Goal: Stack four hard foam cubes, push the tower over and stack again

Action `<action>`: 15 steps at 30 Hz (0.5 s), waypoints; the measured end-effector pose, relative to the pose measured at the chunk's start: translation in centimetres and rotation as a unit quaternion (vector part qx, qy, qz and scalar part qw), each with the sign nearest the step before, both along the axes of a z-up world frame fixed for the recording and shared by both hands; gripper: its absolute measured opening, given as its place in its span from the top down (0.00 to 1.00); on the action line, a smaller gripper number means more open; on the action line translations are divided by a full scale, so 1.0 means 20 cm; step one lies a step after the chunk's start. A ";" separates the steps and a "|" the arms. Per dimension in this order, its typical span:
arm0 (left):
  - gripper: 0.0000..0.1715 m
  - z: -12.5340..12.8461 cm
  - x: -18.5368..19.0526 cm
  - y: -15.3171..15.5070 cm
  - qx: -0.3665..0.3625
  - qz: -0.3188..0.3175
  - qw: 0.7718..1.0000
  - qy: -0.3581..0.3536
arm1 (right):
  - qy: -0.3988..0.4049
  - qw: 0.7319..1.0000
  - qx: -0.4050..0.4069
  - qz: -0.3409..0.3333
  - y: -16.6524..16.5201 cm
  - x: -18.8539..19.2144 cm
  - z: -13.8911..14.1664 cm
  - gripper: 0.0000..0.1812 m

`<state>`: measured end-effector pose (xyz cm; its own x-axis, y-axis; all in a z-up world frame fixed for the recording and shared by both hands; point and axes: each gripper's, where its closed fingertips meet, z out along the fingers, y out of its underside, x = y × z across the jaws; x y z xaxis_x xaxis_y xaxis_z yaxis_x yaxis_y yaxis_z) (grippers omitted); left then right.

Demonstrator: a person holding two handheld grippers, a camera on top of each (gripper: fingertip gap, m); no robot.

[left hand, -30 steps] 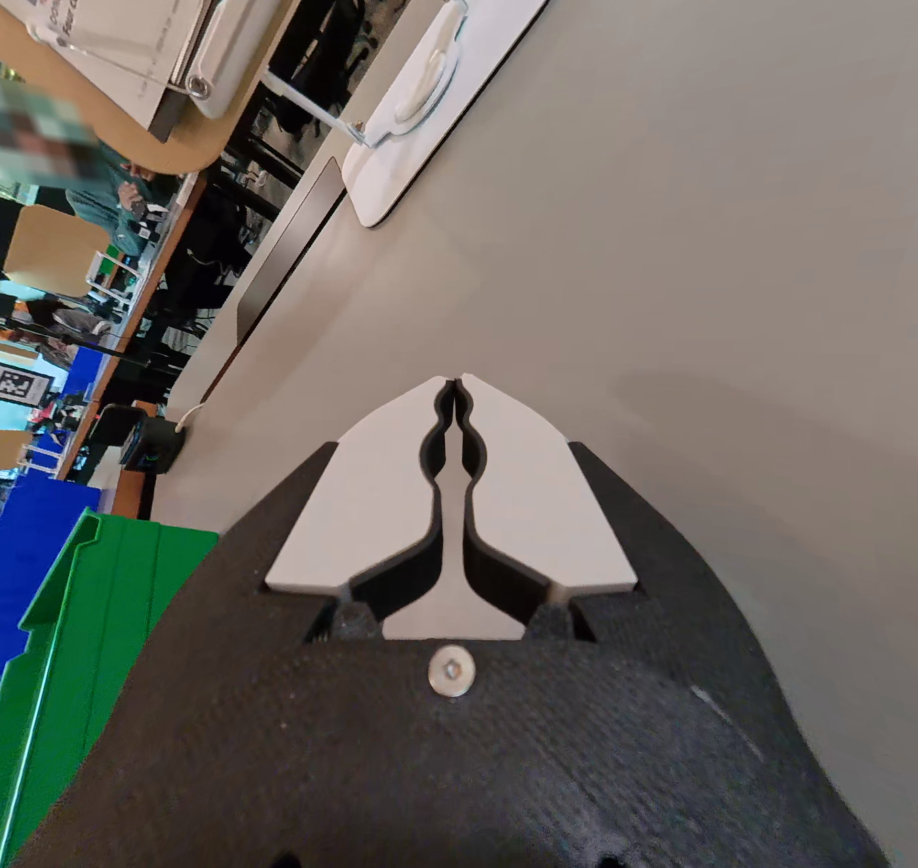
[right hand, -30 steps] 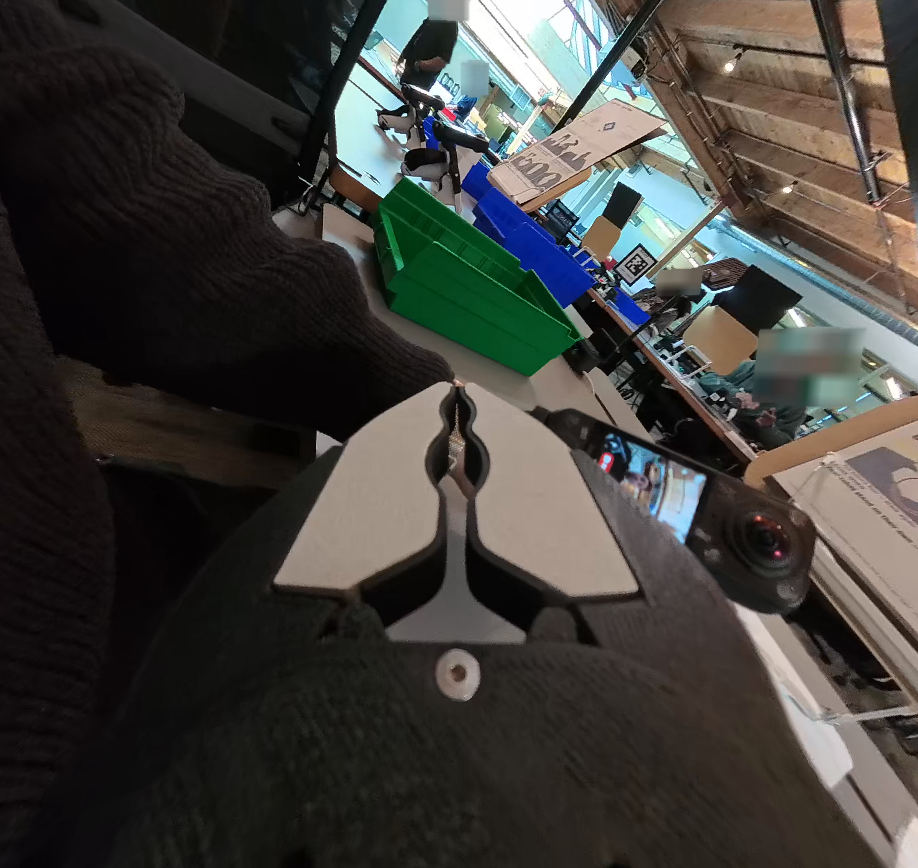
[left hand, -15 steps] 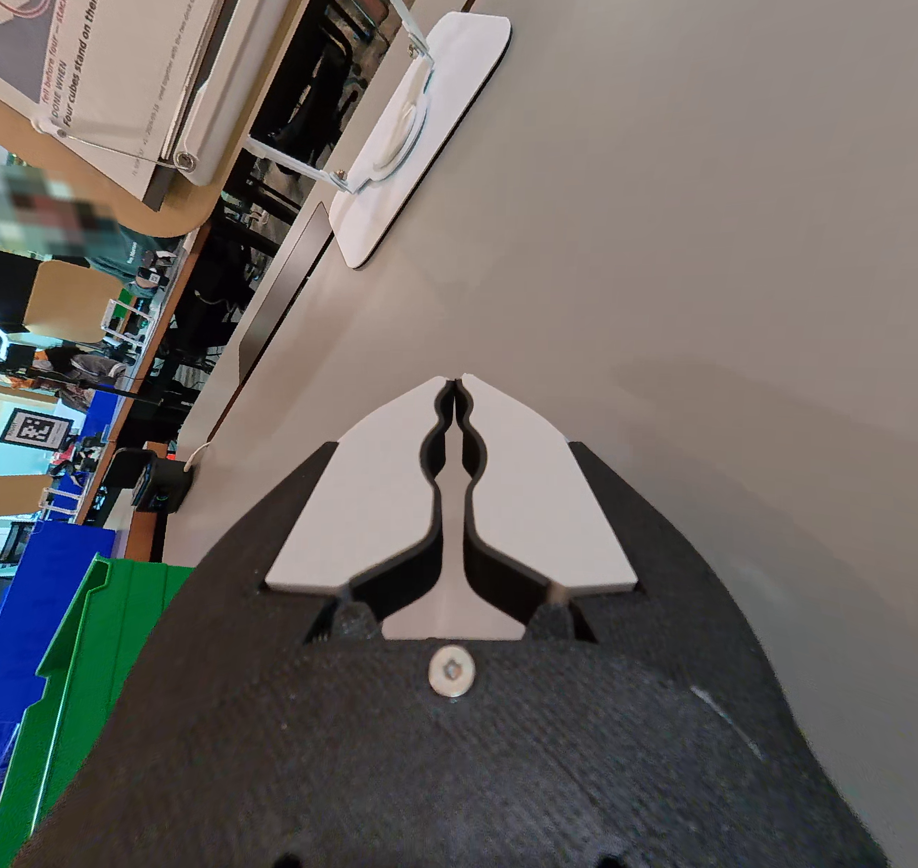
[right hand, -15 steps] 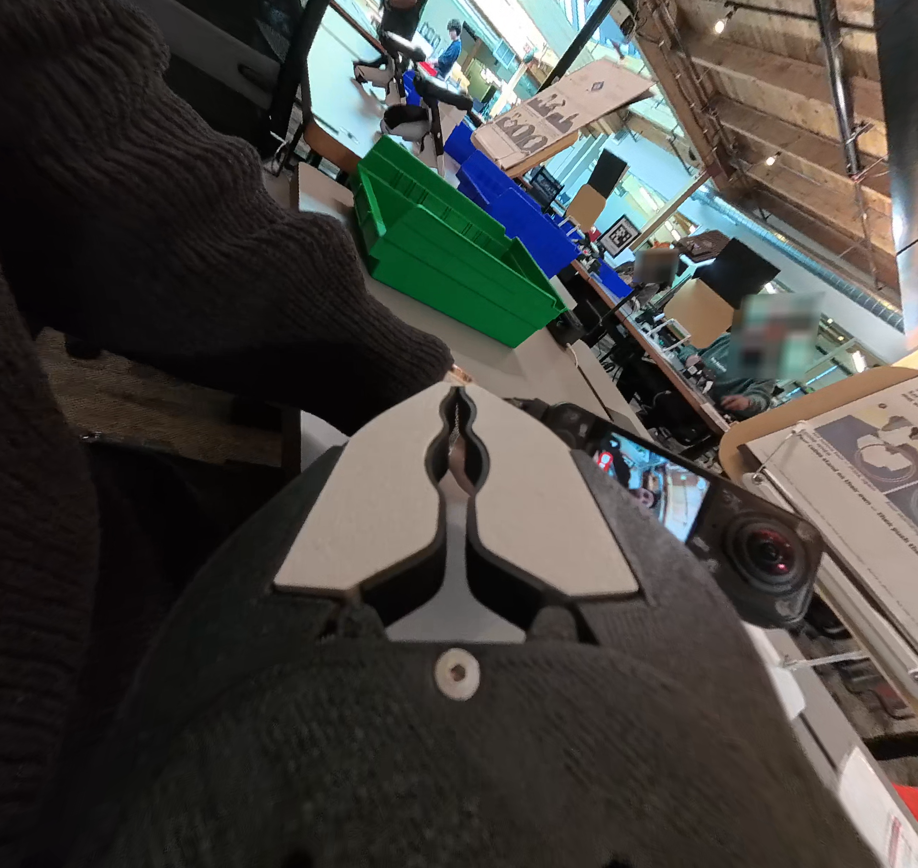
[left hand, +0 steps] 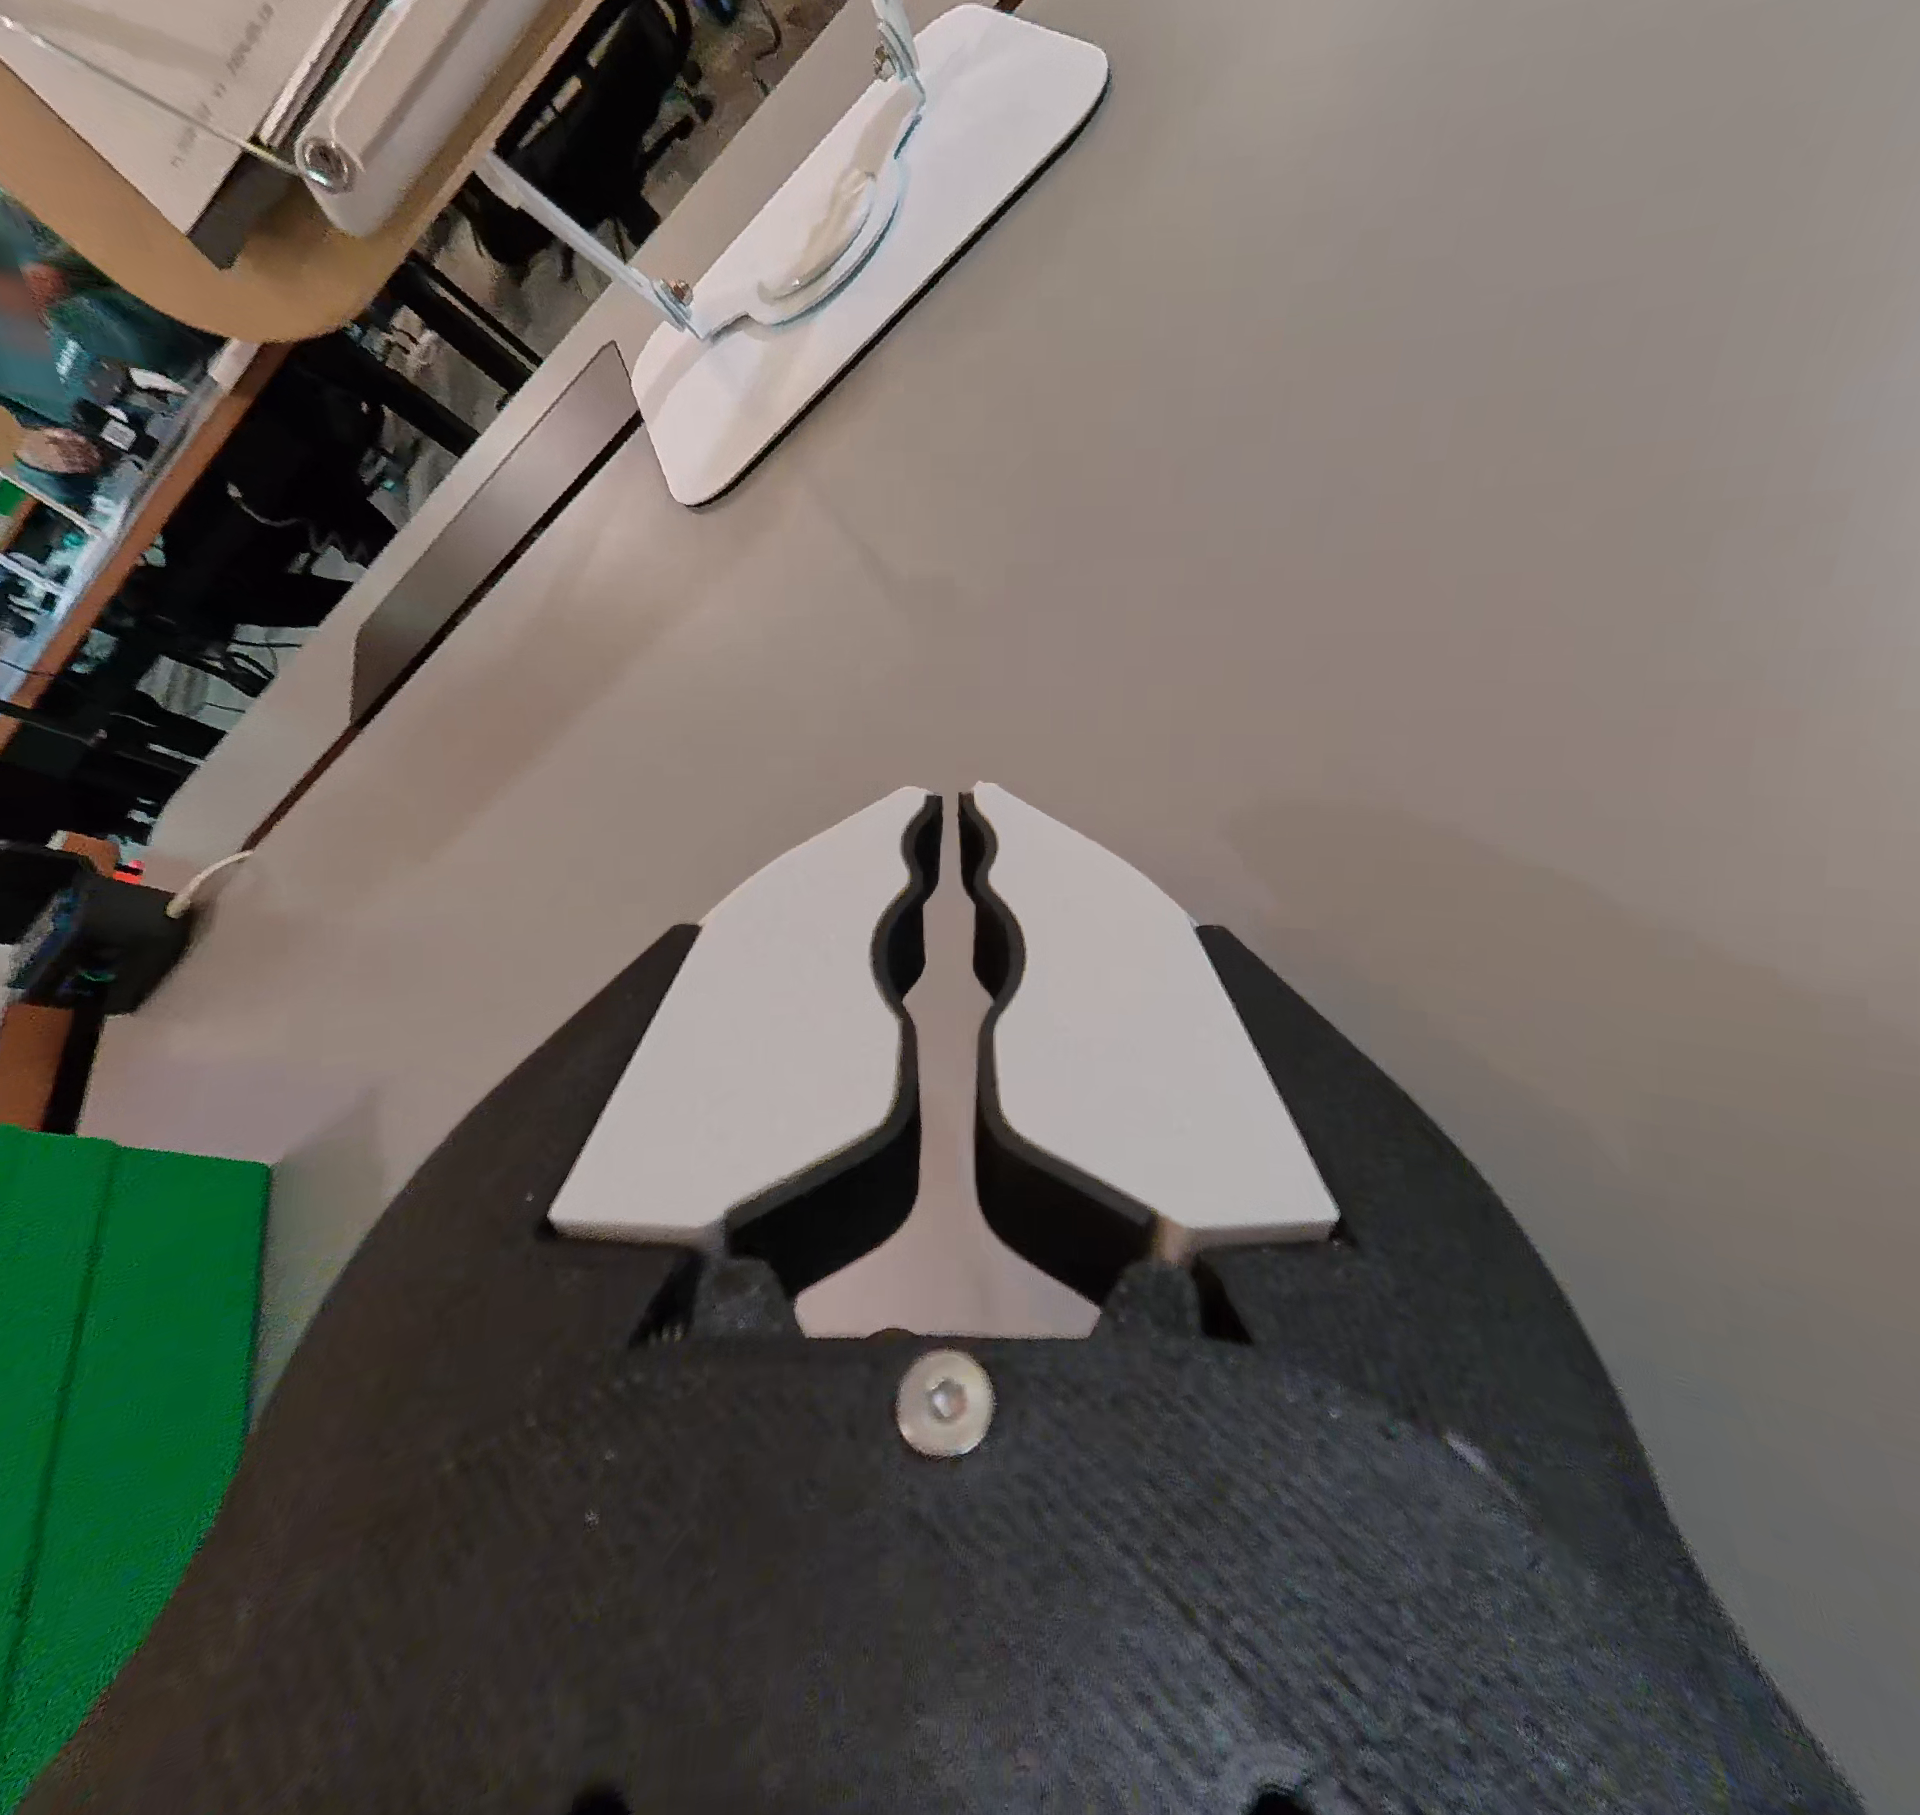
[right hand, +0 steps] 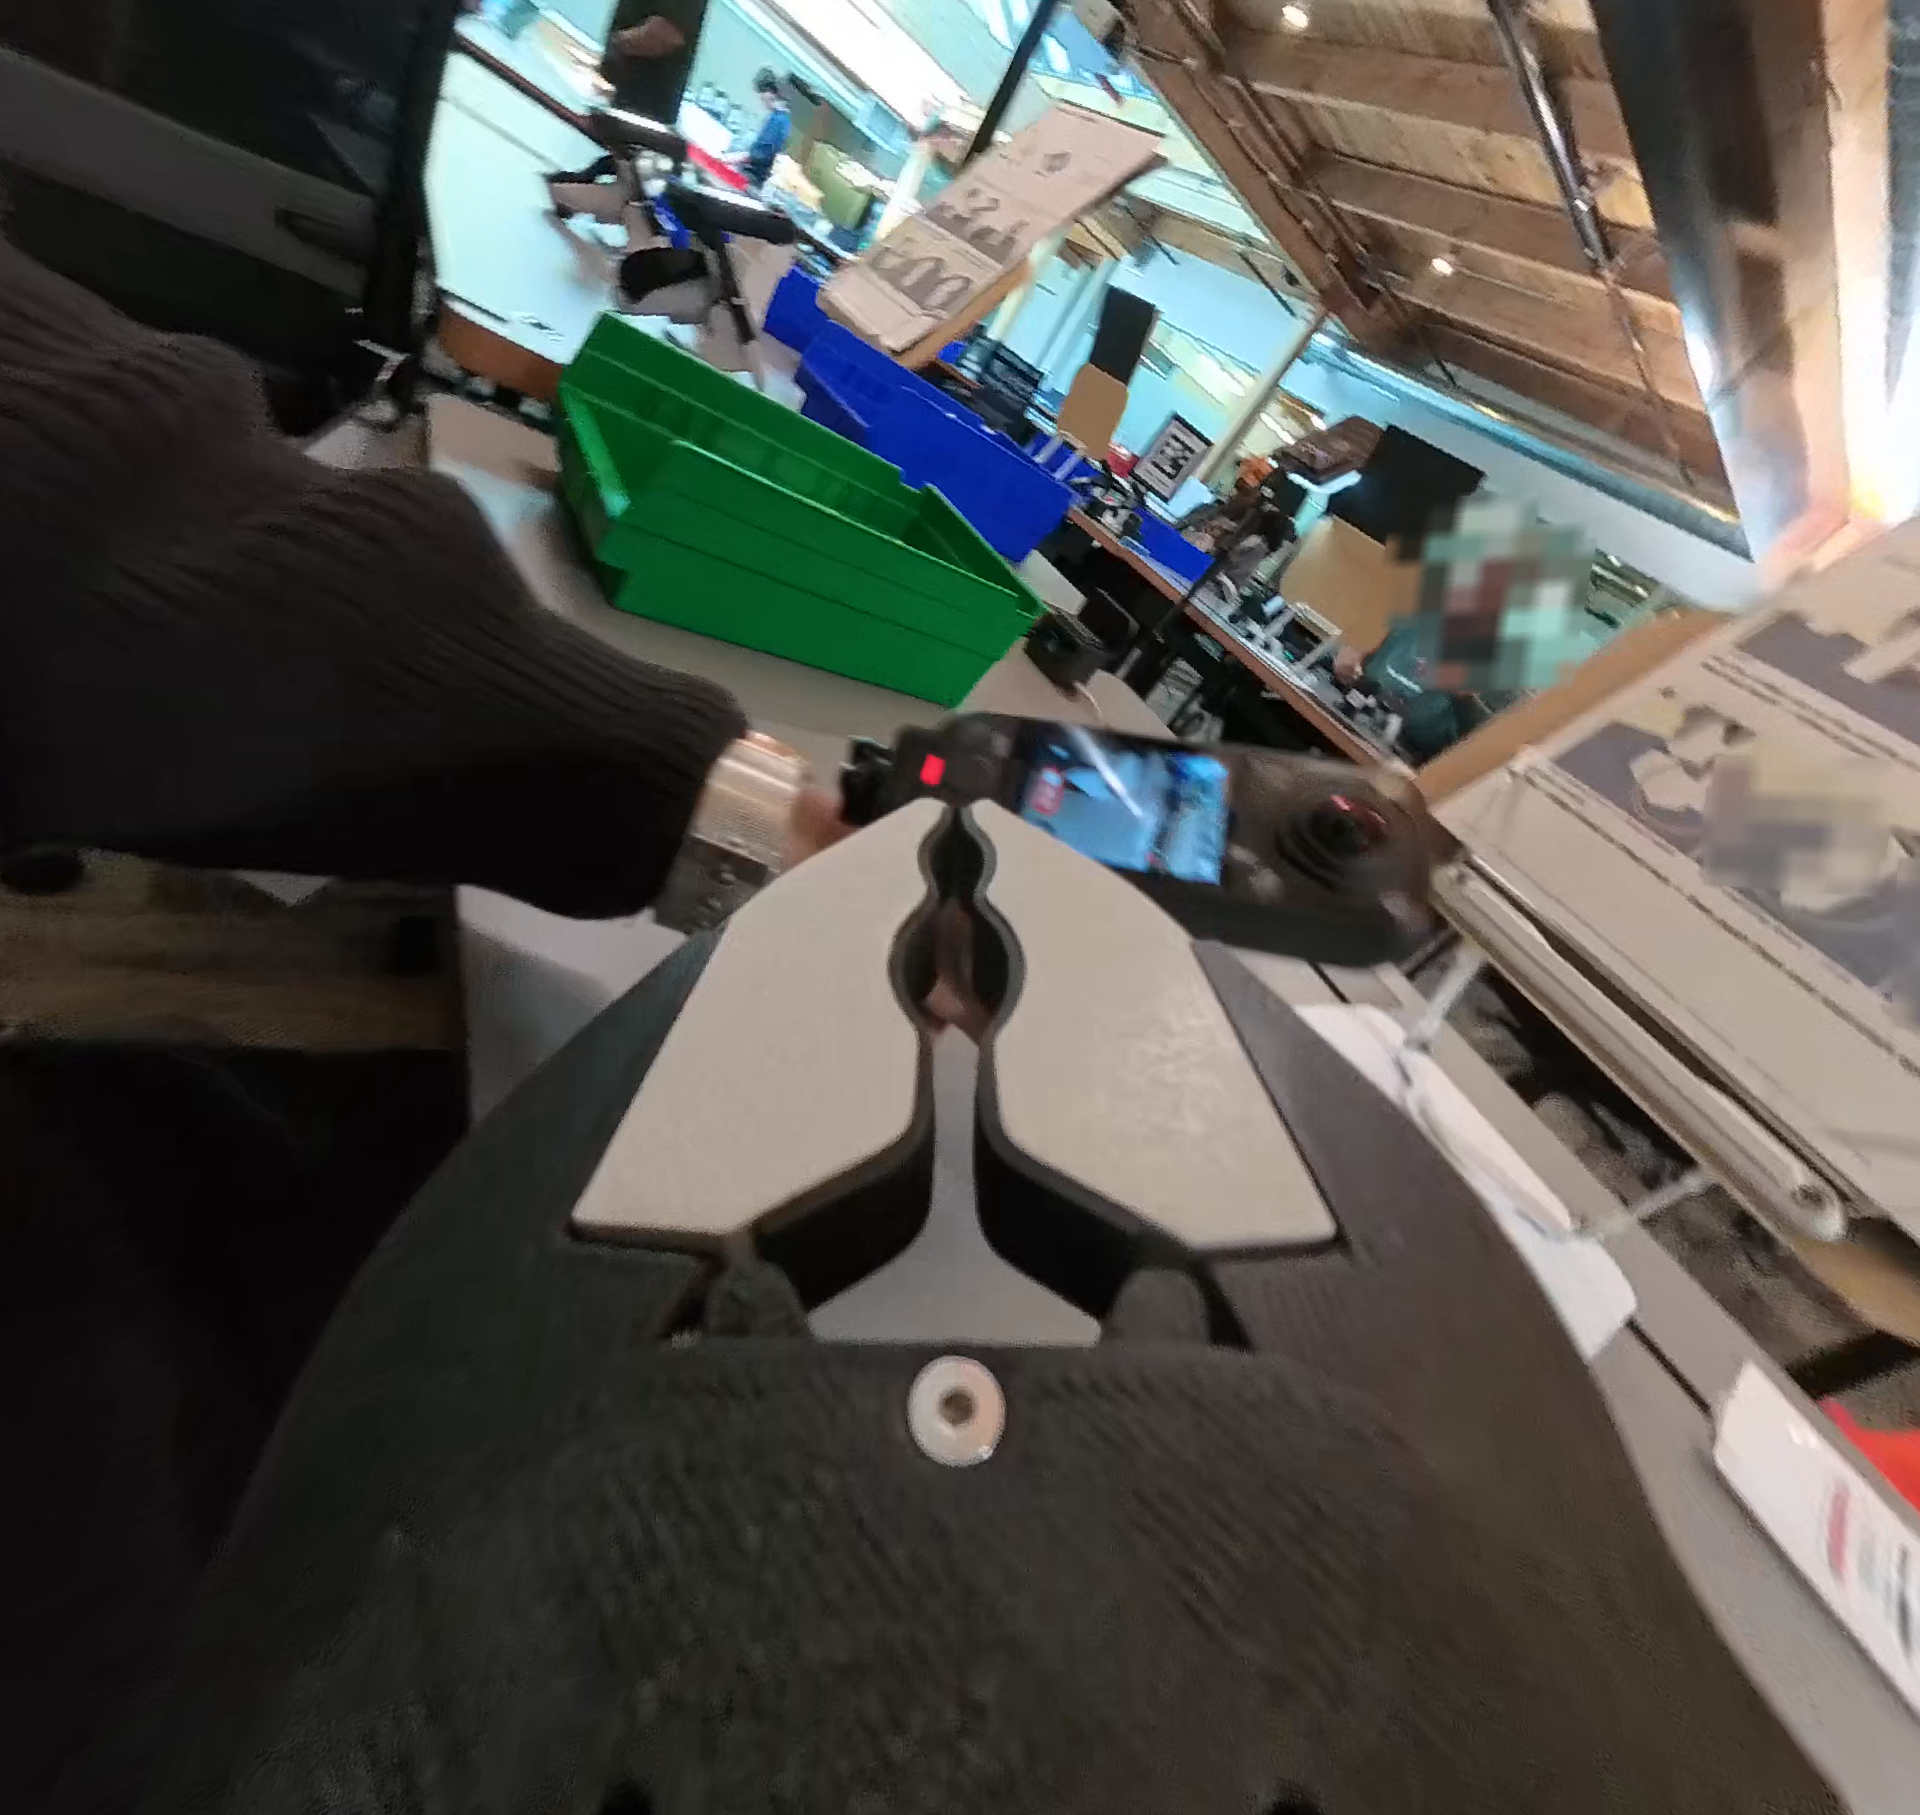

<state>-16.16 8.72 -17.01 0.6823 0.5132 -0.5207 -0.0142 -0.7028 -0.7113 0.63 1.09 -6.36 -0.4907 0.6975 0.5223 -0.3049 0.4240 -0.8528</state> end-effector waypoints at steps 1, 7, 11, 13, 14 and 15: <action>0.96 0.00 0.00 0.00 0.008 0.002 1.000 -0.008 | -0.003 1.000 -0.014 -0.020 0.06 -0.04 0.01 1.00; 0.95 0.04 -0.01 0.01 0.067 -0.002 0.997 -0.035 | -0.101 0.973 -0.070 -0.194 0.55 -0.33 -0.19 1.00; 0.94 0.17 0.12 0.12 0.145 -0.091 0.985 -0.026 | -0.177 0.923 -0.115 -0.322 0.89 -0.44 -0.31 0.95; 0.90 0.28 0.22 0.16 0.190 -0.134 0.973 -0.006 | -0.196 0.905 -0.132 -0.354 0.97 -0.44 -0.33 0.95; 0.89 0.33 0.27 0.18 0.211 -0.155 0.965 0.005 | -0.209 0.899 -0.133 -0.360 0.99 -0.44 -0.35 0.94; 0.88 0.39 0.34 0.20 0.235 -0.178 0.956 0.020 | -0.223 0.893 -0.128 -0.369 1.02 -0.44 -0.38 0.93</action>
